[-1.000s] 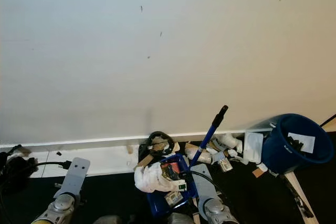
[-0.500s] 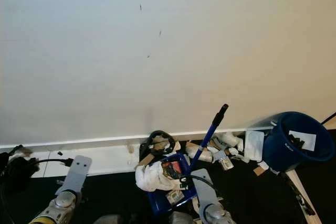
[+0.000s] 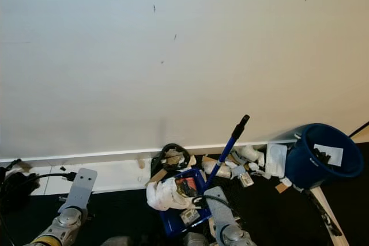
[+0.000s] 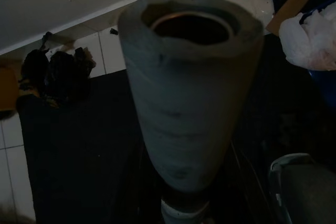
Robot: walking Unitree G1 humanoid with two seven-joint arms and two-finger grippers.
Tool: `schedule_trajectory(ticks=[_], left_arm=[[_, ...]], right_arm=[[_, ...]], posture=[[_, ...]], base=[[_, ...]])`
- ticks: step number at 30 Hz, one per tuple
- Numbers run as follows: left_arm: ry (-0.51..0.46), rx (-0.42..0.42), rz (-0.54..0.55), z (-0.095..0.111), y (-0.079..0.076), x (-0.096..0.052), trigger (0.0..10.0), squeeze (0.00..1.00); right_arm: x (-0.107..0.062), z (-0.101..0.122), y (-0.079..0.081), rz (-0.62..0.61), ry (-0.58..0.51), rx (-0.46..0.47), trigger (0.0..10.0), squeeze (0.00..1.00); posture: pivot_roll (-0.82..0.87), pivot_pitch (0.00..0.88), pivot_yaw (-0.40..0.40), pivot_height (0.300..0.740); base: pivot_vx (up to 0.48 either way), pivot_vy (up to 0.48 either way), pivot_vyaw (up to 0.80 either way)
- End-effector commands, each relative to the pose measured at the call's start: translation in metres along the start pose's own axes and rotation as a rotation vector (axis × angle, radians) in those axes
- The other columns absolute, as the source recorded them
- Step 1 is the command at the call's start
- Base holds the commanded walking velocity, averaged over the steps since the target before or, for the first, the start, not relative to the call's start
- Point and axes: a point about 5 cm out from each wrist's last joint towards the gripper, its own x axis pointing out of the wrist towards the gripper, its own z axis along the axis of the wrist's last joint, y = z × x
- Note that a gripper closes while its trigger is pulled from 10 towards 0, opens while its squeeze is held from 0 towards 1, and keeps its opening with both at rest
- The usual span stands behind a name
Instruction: Sweep floor
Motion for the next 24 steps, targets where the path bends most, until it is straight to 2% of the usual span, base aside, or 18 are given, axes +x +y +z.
schedule_trajectory(ticks=[1,3,5,8,10,13,15,17,19,21,24], left_arm=[[0.033,0.027,0.013,-0.011,0.002,-0.002,10.0,0.00],[0.048,-0.006,0.033,-0.016,0.005,-0.003,10.0,0.00],[0.059,-0.004,0.030,-0.021,0.006,-0.004,10.0,0.00],[0.075,0.054,0.000,-0.027,0.003,-0.006,10.0,0.00],[0.076,0.044,0.005,-0.028,0.002,-0.006,10.0,0.00],[0.075,0.015,0.024,-0.028,0.004,-0.006,10.0,0.00],[0.065,0.032,0.009,-0.025,0.002,-0.005,10.0,0.00],[0.052,0.057,-0.006,-0.021,0.000,-0.004,10.0,0.00],[0.041,0.032,0.013,-0.015,0.002,-0.003,10.0,0.00],[0.037,-0.019,0.032,-0.011,0.009,-0.001,10.0,0.00],[0.034,-0.026,0.028,-0.010,0.010,-0.001,10.0,0.00]], right_arm=[[-0.001,-0.001,-0.007,-0.025,-0.005,0.039,10.0,0.00],[-0.001,0.000,-0.006,-0.016,-0.004,0.025,10.0,0.00],[0.000,0.000,-0.005,-0.004,0.003,0.002,10.0,0.00],[0.000,0.000,-0.005,-0.012,-0.001,0.005,10.0,0.00],[0.000,0.001,-0.005,-0.015,-0.014,0.036,10.0,0.00],[-0.001,-0.004,-0.001,0.000,0.002,0.013,10.0,0.00],[-0.002,-0.010,0.000,0.008,0.020,-0.011,10.0,0.00],[-0.002,-0.012,-0.002,-0.003,0.017,0.016,10.0,0.00],[-0.002,-0.011,-0.002,-0.006,0.015,0.029,10.0,0.00],[-0.001,-0.010,0.002,0.021,0.022,-0.036,10.0,0.00],[-0.001,-0.010,0.003,0.030,0.023,-0.058,10.0,0.00]], posture=[[0.12,0.000,-0.063,0.740],[0.11,0.000,-0.045,0.740],[0.10,0.000,-0.030,0.740],[0.10,0.000,-0.026,0.740],[0.11,0.000,-0.043,0.740],[0.10,0.000,-0.037,0.740],[0.10,0.000,-0.038,0.740],[0.11,0.000,-0.047,0.740],[0.10,0.000,-0.065,0.740],[0.06,0.003,-0.012,0.740],[0.06,0.003,-0.012,0.740]], base=[[0.000,0.000,0.00],[0.000,0.000,0.00],[0.000,0.000,0.00],[0.000,0.000,0.00],[0.000,0.000,0.00],[0.000,0.000,0.00],[0.000,0.000,0.00],[0.000,0.000,0.00],[0.000,0.000,0.00],[0.000,0.000,0.00],[0.000,0.000,0.00]])
